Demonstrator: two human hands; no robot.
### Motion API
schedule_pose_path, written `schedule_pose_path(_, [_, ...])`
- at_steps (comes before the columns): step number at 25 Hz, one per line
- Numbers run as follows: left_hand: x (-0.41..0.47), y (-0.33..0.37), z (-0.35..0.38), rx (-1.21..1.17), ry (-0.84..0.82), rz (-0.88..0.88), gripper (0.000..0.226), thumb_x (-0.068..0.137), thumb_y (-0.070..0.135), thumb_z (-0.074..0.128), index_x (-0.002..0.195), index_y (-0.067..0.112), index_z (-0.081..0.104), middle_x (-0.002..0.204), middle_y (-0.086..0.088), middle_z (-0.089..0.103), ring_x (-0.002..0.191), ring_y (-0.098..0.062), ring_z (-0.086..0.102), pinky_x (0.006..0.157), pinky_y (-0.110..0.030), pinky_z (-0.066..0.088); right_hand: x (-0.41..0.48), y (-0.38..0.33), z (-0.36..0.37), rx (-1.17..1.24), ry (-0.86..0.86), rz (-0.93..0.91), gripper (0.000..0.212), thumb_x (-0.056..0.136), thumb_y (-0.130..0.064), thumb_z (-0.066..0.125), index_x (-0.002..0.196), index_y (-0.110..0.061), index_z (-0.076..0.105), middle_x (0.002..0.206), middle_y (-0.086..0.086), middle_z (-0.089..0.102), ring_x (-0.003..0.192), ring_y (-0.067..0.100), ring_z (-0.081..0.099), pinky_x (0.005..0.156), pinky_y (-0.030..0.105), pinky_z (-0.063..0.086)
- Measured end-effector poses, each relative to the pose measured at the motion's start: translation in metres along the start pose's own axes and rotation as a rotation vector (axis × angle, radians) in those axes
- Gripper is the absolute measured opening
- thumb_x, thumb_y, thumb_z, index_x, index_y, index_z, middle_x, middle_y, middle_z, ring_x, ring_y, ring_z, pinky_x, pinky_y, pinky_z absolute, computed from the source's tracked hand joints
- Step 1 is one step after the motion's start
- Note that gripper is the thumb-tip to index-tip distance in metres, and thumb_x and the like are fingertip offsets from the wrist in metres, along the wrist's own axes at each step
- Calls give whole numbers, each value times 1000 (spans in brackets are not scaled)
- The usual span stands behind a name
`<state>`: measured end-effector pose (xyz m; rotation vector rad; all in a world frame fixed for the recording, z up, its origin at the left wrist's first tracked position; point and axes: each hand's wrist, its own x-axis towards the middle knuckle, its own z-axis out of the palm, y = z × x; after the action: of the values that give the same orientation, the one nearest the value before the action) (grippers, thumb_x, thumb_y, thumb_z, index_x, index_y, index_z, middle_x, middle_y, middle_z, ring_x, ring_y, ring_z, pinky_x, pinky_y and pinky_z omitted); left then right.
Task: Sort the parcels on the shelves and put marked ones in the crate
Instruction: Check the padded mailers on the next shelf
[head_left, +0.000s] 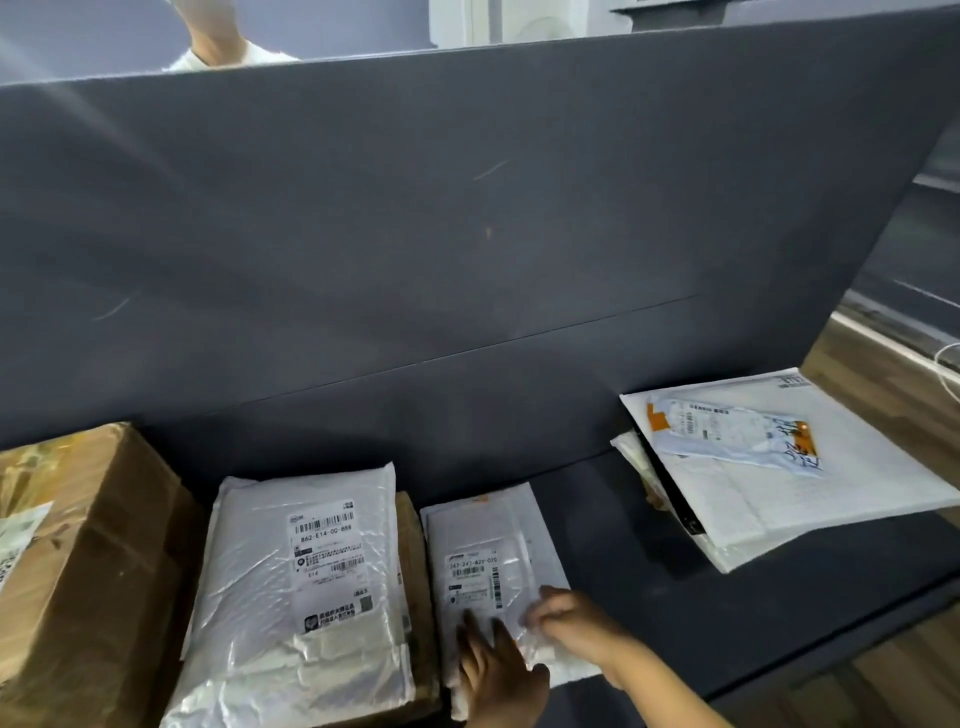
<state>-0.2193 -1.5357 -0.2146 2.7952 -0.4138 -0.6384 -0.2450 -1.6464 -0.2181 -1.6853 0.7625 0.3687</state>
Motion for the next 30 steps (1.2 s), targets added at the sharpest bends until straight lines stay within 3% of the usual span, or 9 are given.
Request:
schedule_pose_path(2, [7,8,2,-73,-196,-2,78,90,39,47,151,15,4,157,-17,-16,146,-32,-10,119,-44,7,-8,0,-11,42,34,2,24,89,-5,51,88,-21,68,100,-3,63,91,9,59,70,12,49])
schedule_pose_path(5, [15,30,-4,-144,-206,68,73,94,34,43,150,14,1,157,-12,-19,146,-31,-14,119,-40,2,-22,12,-39,150,152,23,26,90,-4,49,104,-18,66,98,-4,62,78,1,54,53,2,39])
schedule_pose_path(11, [57,132,-35,-458,-67,387,62,93,26,50,147,9,24,154,-13,26,143,-27,22,118,-38,18,-69,47,-99,329,281,108,23,92,-10,45,98,-25,60,102,-3,59,86,5,59,63,14,38])
schedule_pose_path(14, [68,198,-50,-747,-150,387,60,93,21,55,144,3,28,146,-14,40,135,-29,39,109,-34,30,-92,61,-124,343,362,120,18,93,-16,43,94,-29,57,108,-8,58,93,7,61,68,19,37])
schedule_pose_path(21, [134,266,-32,-787,-278,61,45,83,27,66,100,-14,64,92,-29,71,93,-45,66,79,-48,55,-121,94,-148,439,519,140,15,94,-21,46,98,-31,57,106,-10,61,94,6,63,74,19,42])
schedule_pose_path(23, [141,265,-29,-814,-291,86,23,81,10,66,76,-13,66,43,-12,63,68,-40,66,55,-34,48,-122,102,-151,472,572,158,15,94,-22,47,98,-30,59,109,-10,63,93,5,64,76,20,44])
schedule_pose_path(25, [139,261,-31,-821,-321,155,20,83,-1,59,63,-1,60,26,3,46,43,-23,58,42,-19,35,-121,101,-156,503,607,145,15,95,-21,47,99,-29,59,108,-10,65,90,4,65,77,20,45])
schedule_pose_path(27, [129,255,-42,-902,-361,227,14,86,-4,51,78,2,62,41,1,53,34,-7,49,38,-14,37,-119,92,-165,547,624,80,15,95,-17,48,102,-25,59,104,-8,67,86,6,67,76,20,47])
schedule_pose_path(30, [129,244,-61,-1056,-429,305,19,92,-2,45,98,4,62,82,-12,64,56,-10,65,66,-27,51,-115,71,-192,576,744,-29,18,95,-10,47,109,-16,57,104,-2,66,85,10,67,76,22,50])
